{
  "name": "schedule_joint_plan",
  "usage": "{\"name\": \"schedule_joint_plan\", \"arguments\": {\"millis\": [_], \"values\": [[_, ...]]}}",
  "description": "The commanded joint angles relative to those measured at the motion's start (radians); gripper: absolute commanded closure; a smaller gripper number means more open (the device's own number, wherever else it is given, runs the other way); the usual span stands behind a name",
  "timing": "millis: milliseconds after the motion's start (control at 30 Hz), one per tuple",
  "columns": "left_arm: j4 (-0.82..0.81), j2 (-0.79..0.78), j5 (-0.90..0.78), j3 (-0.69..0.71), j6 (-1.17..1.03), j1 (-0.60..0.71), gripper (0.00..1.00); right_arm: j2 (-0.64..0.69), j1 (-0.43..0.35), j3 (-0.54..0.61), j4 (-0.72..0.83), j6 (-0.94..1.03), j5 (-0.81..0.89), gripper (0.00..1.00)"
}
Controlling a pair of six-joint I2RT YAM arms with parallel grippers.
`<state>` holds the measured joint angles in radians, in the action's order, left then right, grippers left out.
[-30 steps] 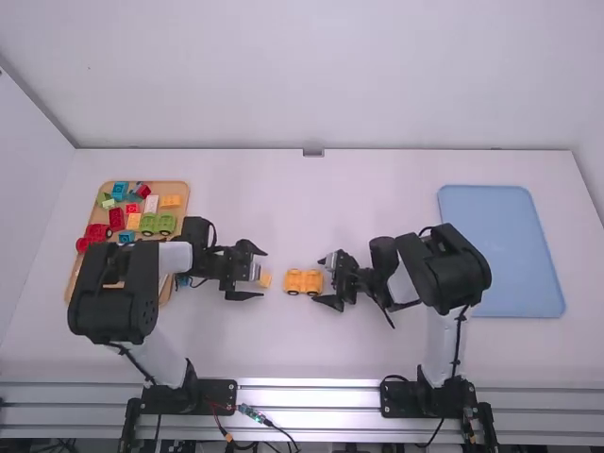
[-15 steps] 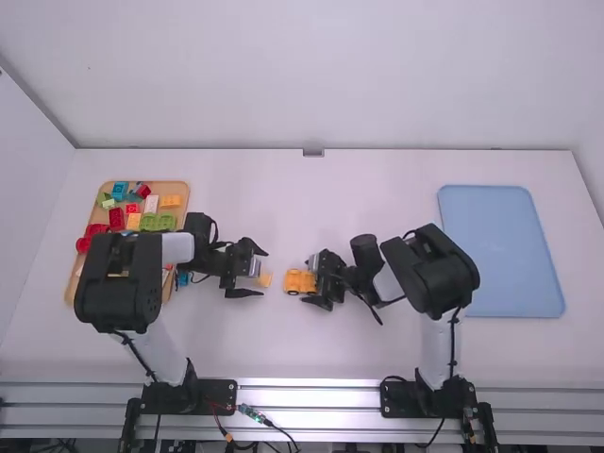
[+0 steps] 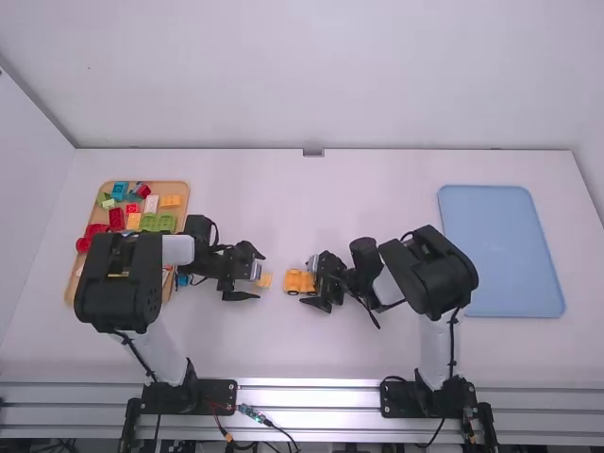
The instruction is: Assemble lego blocks to make yellow taxi
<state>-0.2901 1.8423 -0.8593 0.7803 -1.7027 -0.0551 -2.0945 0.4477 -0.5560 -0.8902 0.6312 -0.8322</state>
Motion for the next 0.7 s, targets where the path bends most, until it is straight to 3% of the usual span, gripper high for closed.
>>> {"name": "schedule_joint_plan", "arguments": {"millis": [0,233,500,667], "values": [[0.007,0.015,-0.009,-0.007,0.05,0.005,0.01,-0.013,0.0,-0.029,0.021,-0.004,-0.004,0.01],[0.032,0.079,-0.078,0.021,0.056,0.005,0.01,-0.013,-0.001,-0.029,0.032,0.036,-0.027,0.01],[-0.225,0.135,-0.071,0.154,-0.1,0.005,0.01,-0.013,-0.002,0.025,-0.085,0.037,-0.027,0.01],[-0.163,0.138,-0.07,0.142,-0.049,0.006,0.01,-0.013,-0.002,0.046,-0.133,0.016,-0.018,0.01]]}}
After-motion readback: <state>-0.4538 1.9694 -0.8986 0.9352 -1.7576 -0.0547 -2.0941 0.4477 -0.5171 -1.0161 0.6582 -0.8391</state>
